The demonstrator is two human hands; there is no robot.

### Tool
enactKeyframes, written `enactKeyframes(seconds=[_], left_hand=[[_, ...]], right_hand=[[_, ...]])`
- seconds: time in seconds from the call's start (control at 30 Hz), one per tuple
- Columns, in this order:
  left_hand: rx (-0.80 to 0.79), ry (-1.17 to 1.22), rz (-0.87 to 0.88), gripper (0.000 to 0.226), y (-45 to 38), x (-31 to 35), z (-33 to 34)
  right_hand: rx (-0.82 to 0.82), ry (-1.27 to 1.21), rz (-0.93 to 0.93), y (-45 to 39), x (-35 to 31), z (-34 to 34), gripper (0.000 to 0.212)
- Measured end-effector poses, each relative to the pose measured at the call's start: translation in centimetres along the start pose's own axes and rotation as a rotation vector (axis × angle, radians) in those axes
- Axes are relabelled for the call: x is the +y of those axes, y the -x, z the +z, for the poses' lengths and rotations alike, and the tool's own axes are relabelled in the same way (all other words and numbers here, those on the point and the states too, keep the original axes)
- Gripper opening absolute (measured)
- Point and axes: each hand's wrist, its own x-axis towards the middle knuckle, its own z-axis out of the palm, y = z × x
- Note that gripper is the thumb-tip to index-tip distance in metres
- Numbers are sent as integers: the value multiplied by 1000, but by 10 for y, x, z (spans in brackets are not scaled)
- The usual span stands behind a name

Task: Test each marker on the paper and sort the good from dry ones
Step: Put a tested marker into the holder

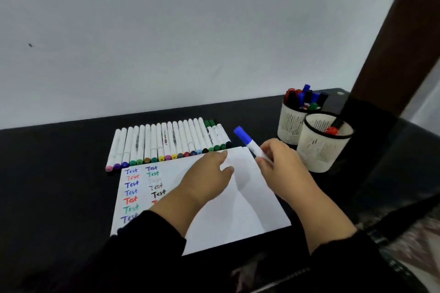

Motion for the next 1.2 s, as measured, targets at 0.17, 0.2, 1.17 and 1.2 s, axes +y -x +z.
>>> enactKeyframes(seconds=[0.17,0.2,1.17,1.2], left_hand=[[-42,-146,88,53,-31,21,37],[-47,-186,101,53,-35,24,43],[20,-333,36,59,-34,22,71],[20,-336,35,59,-34,21,71]], right_hand=[[113,-311,102,-1,16,-37,13],[132,-391,124,-1,18,-47,13],[142,270,129,-63,69,-88,24],[129,261,122,-64,69,-89,25]])
